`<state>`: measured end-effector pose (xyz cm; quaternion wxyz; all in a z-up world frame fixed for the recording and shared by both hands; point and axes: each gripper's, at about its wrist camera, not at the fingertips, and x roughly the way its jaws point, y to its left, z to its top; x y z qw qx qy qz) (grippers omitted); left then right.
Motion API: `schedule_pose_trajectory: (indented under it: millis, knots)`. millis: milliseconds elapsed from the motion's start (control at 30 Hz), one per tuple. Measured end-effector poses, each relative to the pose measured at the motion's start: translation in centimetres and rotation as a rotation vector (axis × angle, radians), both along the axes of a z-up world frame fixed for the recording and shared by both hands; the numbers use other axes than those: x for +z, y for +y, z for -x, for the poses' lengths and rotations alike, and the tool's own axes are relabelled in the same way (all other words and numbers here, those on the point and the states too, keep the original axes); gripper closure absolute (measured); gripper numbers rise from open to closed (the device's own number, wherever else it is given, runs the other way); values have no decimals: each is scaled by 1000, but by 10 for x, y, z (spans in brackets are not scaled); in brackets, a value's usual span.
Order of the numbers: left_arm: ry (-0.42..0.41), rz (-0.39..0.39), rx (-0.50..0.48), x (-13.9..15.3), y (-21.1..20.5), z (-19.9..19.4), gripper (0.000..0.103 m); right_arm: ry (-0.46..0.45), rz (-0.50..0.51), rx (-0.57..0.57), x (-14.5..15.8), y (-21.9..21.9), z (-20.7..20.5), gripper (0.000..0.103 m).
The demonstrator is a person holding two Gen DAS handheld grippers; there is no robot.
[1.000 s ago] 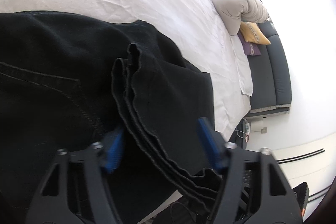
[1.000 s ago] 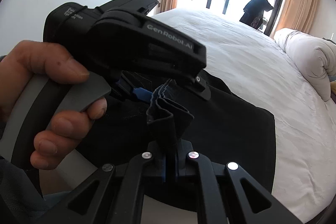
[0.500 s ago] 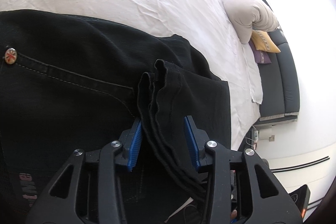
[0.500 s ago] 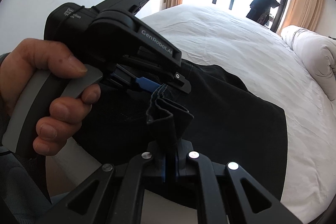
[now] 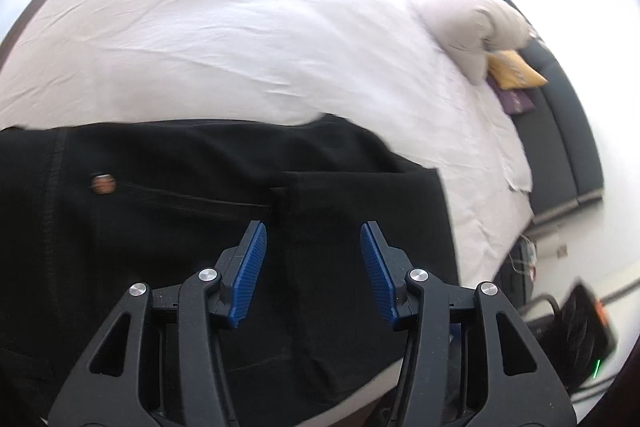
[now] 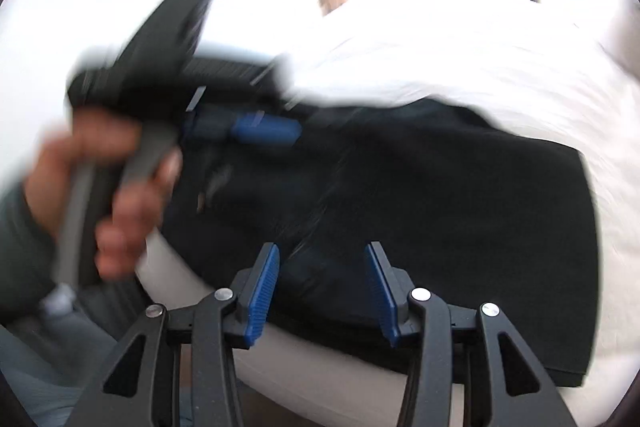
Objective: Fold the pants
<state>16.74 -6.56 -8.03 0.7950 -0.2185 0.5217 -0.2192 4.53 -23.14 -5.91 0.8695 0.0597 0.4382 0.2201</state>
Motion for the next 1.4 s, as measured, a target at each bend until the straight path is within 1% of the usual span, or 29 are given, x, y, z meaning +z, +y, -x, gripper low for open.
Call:
schedule_pose_trajectory:
  millis: [100, 200, 233, 300, 333, 367, 433, 500, 533, 567, 600, 667, 733, 800, 833, 867, 900, 933, 967, 1000, 1033, 1067, 1133, 1200, 1267, 1300, 1333, 1367, 1400]
  knots:
    - [6, 13, -87, -5, -34, 1, 55, 34, -129, -187, 7, -75, -21, 55]
    - [24, -2, -178, -23, -68, 7, 55, 89, -294, -294, -1, -133, -43, 55]
    - [36, -22, -201, -31, -77, 8, 55, 140, -341, -309, -11, -146, -48, 55]
    - [51, -44, -216, -46, -84, 5, 55, 253, -354, -365, -42, -158, -44, 55]
    - [61, -30, -215, -53, -83, 1, 55, 322, -345, -379, -61, -161, -43, 55]
    - [70, -9, -210, -56, -81, -3, 55, 364, -351, -388, -78, -163, -39, 60]
    - [71, 11, -212, -55, -76, -5, 55, 304, -400, -403, -83, -172, -27, 63]
    - [47, -24, -206, -47, -74, -5, 55, 323, -419, -401, -78, -177, -24, 63]
    - [15, -26, -214, -38, -75, -2, 55, 320, -429, -396, -72, -179, -26, 62]
    - [-18, -14, -230, -32, -75, 0, 55, 285, -441, -367, -60, -180, -32, 61]
    - [-48, -11, -249, -26, -77, 3, 55, 248, -440, -343, -56, -175, -19, 62]
    - [-86, -25, -290, -20, -84, 8, 55, 192, -451, -300, -36, -173, -47, 58]
    - [-81, -43, -323, -28, -91, 11, 55, 191, -473, -250, -30, -168, -78, 57]
    - [-41, -73, -304, -44, -89, 9, 55, 203, -495, -198, -38, -160, -116, 51]
    - [-20, -59, -289, -53, -84, 6, 55, 230, -488, -218, -50, -160, -135, 45]
    - [-16, -25, -280, -57, -78, 4, 55, 275, -475, -255, -67, -163, -152, 47]
    - [-14, -11, -272, -58, -73, 2, 55, 315, -468, -285, -83, -166, -162, 54]
    - [-17, -19, -269, -55, -71, 0, 55, 332, -480, -307, -94, -171, -168, 77]
    - [-27, -35, -265, -51, -65, 1, 55, 322, -485, -343, -96, -171, -167, 87]
    - [-44, -51, -256, -45, -63, 1, 55, 327, -498, -375, -94, -178, -166, 87]
    - [-67, -39, -256, -39, -60, 4, 55, 318, -511, -386, -91, -177, -160, 80]
    - [-87, -19, -266, -33, -61, 6, 55, 293, -510, -395, -82, -181, -151, 64]
    - [-118, -8, -293, -25, -62, 13, 55, 253, -516, -364, -61, -180, -124, 49]
    - [-120, -6, -324, -29, -66, 21, 55, 267, -540, -335, -51, -176, -89, 48]
    - [-84, -33, -336, -44, -71, 22, 55, 327, -565, -311, -63, -169, -52, 43]
    - [-56, -59, -336, -55, -73, 22, 55, 376, -535, -316, -76, -164, -37, 43]
    - [-53, -57, -329, -62, -71, 22, 55, 389, -522, -326, -88, -164, -22, 52]
    - [-68, -49, -325, -62, -70, 23, 55, 362, -541, -340, -96, -175, -5, 63]
    - [-68, -56, -329, -59, -71, 25, 55, 358, -558, -374, -97, -181, 4, 63]
